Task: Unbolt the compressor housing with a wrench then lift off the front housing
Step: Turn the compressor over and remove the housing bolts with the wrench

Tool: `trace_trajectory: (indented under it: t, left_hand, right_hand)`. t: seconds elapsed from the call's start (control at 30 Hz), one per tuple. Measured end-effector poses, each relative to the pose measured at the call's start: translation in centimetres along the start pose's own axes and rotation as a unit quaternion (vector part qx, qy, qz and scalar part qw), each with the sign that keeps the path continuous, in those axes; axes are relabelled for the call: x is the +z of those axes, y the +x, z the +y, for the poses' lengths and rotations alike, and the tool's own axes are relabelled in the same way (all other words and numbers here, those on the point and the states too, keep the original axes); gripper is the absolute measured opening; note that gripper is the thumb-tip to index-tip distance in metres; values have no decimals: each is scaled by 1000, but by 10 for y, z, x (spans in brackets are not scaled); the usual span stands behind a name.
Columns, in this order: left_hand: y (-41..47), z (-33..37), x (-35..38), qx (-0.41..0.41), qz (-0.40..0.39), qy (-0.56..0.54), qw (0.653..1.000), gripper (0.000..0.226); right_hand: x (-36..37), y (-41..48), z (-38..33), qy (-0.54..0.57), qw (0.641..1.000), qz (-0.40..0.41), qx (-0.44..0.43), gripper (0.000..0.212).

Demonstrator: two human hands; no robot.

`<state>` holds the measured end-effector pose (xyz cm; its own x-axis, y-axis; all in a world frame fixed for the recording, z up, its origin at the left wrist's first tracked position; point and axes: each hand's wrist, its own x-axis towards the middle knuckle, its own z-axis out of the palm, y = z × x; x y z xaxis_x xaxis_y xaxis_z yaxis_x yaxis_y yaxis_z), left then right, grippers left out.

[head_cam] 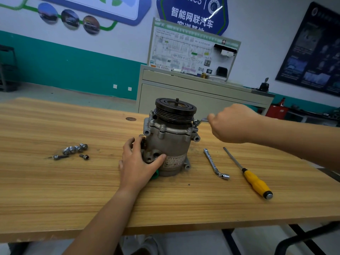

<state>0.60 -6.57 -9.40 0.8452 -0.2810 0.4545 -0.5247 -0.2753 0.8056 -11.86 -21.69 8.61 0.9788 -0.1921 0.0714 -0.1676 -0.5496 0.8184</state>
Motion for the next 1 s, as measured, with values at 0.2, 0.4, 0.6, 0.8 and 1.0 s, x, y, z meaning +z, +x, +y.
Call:
trace_trajectory:
  t: [0.2, 0.4, 0.6, 0.8, 1.0]
  left_hand:
    - [0, 0, 0, -2, -1, 2, 1000, 86]
    - [1, -1, 1, -2, -5, -3, 1000, 84]
    - [2, -1, 1, 0, -9, -15, 1000, 86]
    - [1, -1, 0, 3, -7, -29, 1000, 85]
    - [-6, 7, -5, 16, 23, -45, 999, 92]
  right_hand:
    - [19, -1, 3, 69, 997, 14, 2, 18]
    - [25, 20, 18, 5, 1000, 14, -20, 17]
    - [48, 62, 1, 118, 990, 64, 50, 18]
    - [78, 55, -34, 463, 842, 171, 218, 28]
    - [90, 31, -87, 791, 431, 240, 363, 23]
